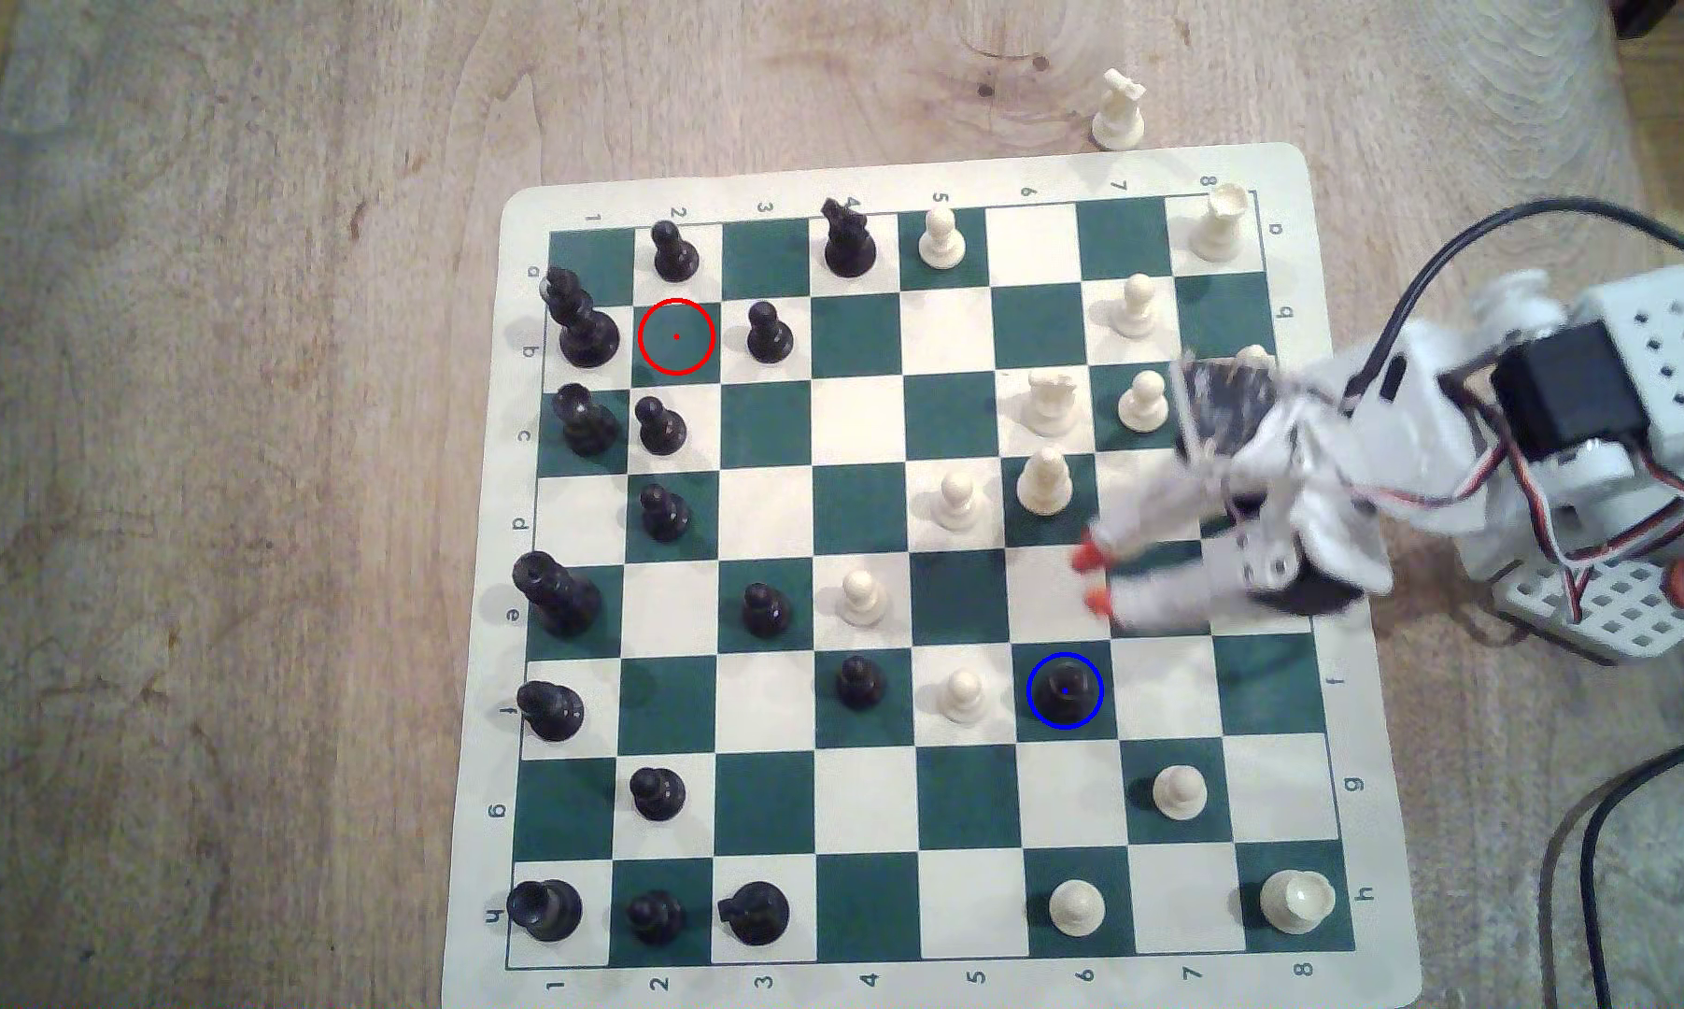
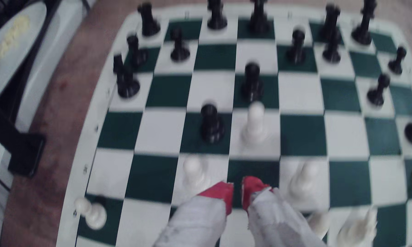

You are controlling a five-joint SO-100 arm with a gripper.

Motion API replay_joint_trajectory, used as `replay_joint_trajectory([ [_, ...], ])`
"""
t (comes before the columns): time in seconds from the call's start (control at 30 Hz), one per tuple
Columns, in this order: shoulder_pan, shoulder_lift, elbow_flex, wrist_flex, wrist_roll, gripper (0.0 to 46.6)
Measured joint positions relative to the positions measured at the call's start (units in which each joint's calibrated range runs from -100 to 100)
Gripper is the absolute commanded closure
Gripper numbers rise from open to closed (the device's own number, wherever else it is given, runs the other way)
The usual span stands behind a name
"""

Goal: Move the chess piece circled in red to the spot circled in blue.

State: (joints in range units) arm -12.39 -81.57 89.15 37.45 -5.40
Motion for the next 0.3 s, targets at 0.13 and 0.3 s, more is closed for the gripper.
replay_joint_trajectory([
  [0.13, 5.2, -5.7, 3.3, -13.7, 5.2, 46.4],
  [0.3, 7.7, -8.9, 9.2, -41.8, 8.1, 46.4],
])
